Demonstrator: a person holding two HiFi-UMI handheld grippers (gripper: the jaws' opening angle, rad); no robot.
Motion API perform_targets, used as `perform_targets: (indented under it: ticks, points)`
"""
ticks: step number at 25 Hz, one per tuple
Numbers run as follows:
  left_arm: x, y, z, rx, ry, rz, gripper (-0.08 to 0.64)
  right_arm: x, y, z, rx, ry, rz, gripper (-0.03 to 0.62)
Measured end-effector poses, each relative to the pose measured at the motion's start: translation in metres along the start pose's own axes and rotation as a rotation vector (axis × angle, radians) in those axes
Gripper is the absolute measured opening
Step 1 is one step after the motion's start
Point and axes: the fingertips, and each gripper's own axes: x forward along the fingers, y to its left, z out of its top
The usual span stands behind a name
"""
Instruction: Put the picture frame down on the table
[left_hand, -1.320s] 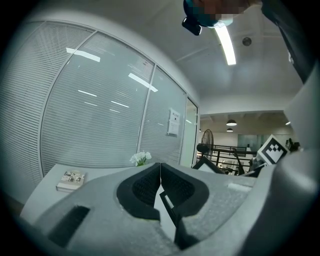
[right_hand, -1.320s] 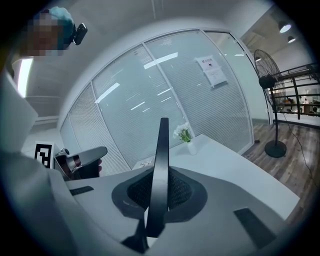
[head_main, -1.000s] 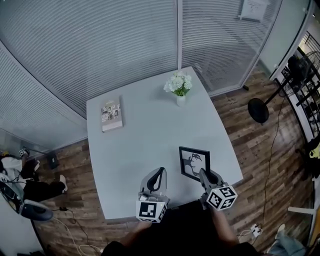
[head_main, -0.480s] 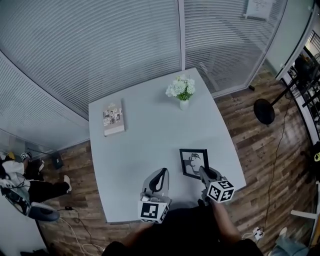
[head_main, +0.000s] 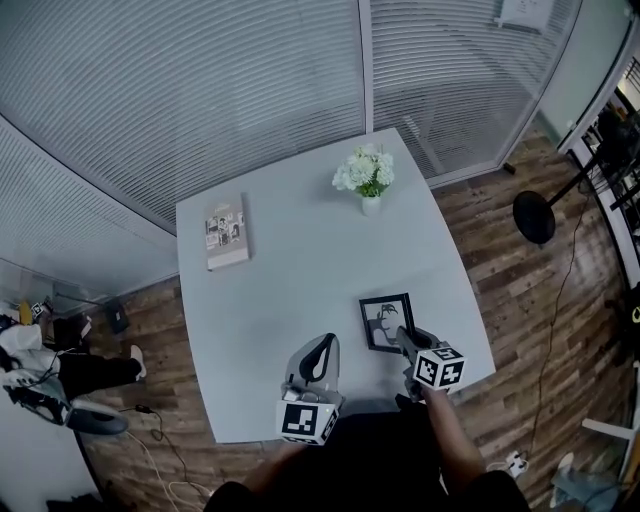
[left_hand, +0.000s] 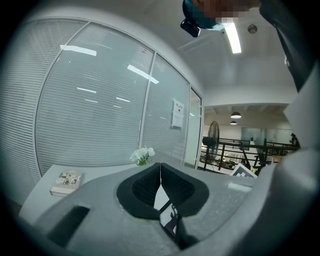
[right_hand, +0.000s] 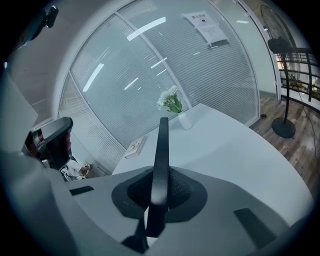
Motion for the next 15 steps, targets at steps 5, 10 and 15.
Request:
perform_targets:
  ticks: [5,10,15]
  points:
    - [0.006,0.005,0.002,-0.006,-0.013,0.013,0.017,0.015,-0.010,-0.005,0.014,0.041,-0.001,0.032]
    - [0.009,0.008,-0.002,-0.009,-0.007,0.012,0.017,0.027,-0.021,-0.013,0.014,0.084,-0.027,0.034]
    - [0.010,0.012,-0.003,-0.016,0.003,0.012,0.017,0.034,-0.030,-0.015,0.015,0.105,-0.043,0.034]
